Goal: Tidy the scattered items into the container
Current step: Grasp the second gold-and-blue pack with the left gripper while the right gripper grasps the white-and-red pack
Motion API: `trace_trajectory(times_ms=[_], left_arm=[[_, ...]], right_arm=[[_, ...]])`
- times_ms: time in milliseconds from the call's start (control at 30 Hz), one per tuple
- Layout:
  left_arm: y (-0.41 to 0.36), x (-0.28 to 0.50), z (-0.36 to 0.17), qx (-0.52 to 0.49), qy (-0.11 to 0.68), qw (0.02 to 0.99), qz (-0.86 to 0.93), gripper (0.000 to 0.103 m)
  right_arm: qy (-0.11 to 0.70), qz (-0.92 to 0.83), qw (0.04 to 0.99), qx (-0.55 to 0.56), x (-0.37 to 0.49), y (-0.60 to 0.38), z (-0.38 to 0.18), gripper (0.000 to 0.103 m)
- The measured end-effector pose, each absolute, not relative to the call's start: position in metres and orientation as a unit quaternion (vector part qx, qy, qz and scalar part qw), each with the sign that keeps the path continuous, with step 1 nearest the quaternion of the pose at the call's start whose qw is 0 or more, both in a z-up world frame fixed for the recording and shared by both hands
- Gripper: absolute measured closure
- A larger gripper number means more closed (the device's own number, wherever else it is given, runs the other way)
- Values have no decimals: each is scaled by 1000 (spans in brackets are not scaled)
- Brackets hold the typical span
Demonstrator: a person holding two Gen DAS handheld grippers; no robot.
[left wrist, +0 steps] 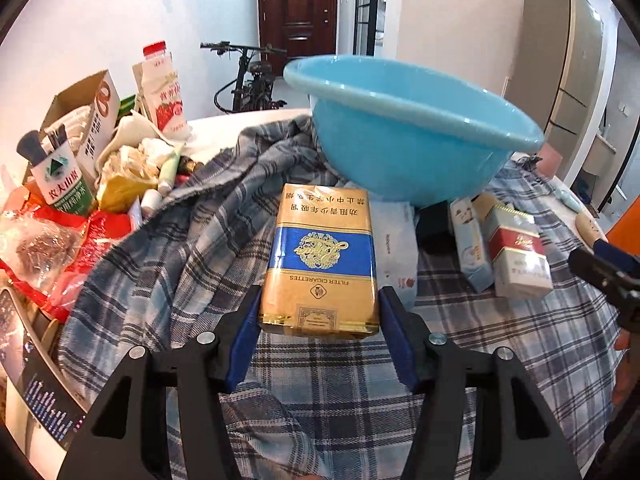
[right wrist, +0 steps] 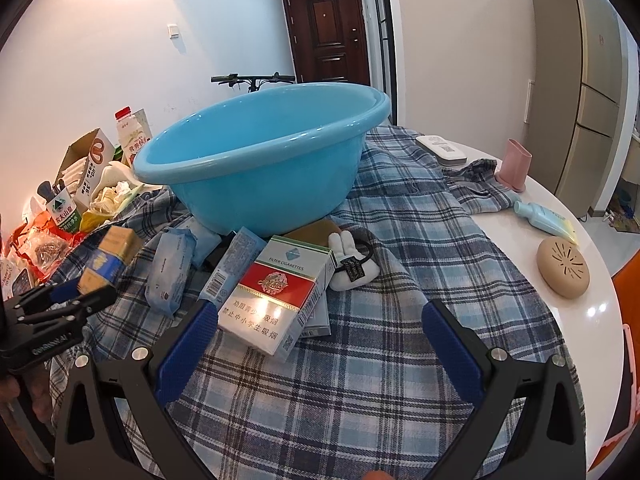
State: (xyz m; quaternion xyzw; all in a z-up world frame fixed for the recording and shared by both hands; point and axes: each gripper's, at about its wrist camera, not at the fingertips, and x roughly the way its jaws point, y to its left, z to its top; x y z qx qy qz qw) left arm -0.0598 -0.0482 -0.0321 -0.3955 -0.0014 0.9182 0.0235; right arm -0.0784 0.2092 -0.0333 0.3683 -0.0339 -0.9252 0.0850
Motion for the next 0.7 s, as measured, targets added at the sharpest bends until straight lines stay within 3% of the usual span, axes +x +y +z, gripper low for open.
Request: trace_trajectory(times_ms=[300, 700], left_arm=[[-43, -60, -31, -381, 8, 34, 924, 47], [-53, -66, -42, -380, -17, 51, 923, 47]], right_arm=[[-35, -914, 85, 396, -88, 197, -45, 0], [38, -906, 33, 420, -105, 150, -62, 0]])
